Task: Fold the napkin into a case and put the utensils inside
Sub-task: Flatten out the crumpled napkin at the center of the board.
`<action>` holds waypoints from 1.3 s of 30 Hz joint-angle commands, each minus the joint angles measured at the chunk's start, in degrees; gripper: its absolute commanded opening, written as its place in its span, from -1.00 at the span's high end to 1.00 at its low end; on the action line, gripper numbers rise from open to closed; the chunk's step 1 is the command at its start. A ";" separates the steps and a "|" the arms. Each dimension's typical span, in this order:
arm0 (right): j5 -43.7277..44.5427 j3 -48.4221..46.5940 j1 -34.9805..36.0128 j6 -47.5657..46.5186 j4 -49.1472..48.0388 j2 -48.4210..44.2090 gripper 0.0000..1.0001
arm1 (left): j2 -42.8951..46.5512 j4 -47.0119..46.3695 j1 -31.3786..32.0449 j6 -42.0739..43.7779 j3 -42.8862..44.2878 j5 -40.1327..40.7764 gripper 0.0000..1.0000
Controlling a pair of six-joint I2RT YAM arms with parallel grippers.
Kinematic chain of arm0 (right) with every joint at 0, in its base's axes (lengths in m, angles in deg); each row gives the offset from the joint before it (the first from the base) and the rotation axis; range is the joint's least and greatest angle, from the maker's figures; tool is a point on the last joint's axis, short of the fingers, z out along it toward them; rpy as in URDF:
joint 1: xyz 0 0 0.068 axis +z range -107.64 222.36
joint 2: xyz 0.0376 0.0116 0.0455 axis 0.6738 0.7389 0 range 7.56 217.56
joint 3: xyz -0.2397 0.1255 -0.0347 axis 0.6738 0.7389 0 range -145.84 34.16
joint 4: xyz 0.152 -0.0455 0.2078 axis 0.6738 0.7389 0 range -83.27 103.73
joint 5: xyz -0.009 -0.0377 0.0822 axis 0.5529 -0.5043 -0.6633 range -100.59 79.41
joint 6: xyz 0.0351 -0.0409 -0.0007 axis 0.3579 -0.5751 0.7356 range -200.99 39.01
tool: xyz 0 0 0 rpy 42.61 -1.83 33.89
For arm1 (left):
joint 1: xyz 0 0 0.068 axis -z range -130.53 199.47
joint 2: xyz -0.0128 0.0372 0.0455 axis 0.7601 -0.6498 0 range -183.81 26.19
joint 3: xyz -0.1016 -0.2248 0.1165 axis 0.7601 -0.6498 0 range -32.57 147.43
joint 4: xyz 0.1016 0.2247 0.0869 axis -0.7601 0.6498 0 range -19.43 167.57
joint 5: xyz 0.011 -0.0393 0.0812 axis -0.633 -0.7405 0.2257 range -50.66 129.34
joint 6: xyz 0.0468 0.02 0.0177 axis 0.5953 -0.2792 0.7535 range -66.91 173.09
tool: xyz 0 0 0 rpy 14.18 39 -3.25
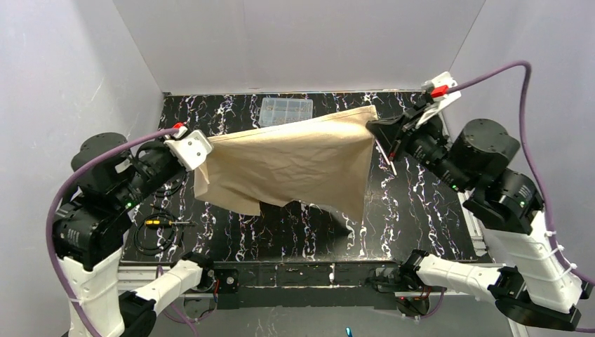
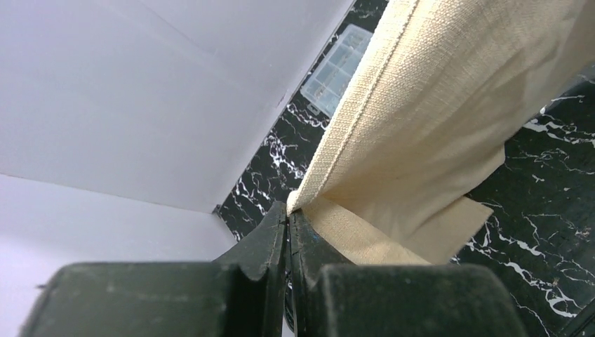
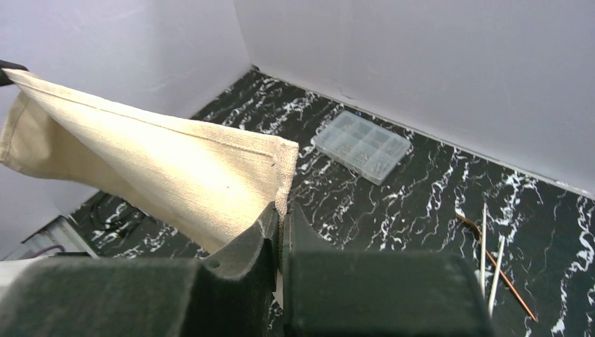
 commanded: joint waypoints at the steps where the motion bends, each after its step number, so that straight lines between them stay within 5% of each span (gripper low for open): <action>1: -1.35 -4.39 -0.01 0.11 0.32 0.07 0.97 | -1.83 3.50 -0.05 0.94 4.08 -1.59 1.00; 7: 6.56 1.72 0.04 -0.77 -4.01 0.81 0.97 | -4.92 -1.87 -0.02 3.66 -0.70 0.54 1.00; 15: 17.76 11.48 -1.02 -7.71 -16.61 8.93 0.97 | -15.02 -24.55 -0.06 10.02 -18.12 7.56 1.00; 22: 6.32 17.94 -19.10 -3.93 -29.18 21.62 0.97 | -32.97 -43.46 -0.06 17.18 -21.67 16.64 1.00; 31: 4.27 9.21 -22.70 -2.63 -37.10 40.81 0.95 | -52.43 -61.34 0.08 21.35 -11.88 29.37 1.00; 34: 4.66 3.92 -22.74 -2.12 -31.25 45.19 0.06 | -53.45 -57.20 0.46 19.86 -10.68 34.30 0.02; 36: 6.89 3.54 -22.76 -1.15 -28.84 45.17 -0.36 | -50.58 -54.93 0.45 17.67 -13.55 34.14 -0.56; 39: 9.09 6.34 -22.50 -0.20 -27.01 41.82 -0.87 | -43.01 -52.26 0.23 14.23 -18.95 31.79 -0.96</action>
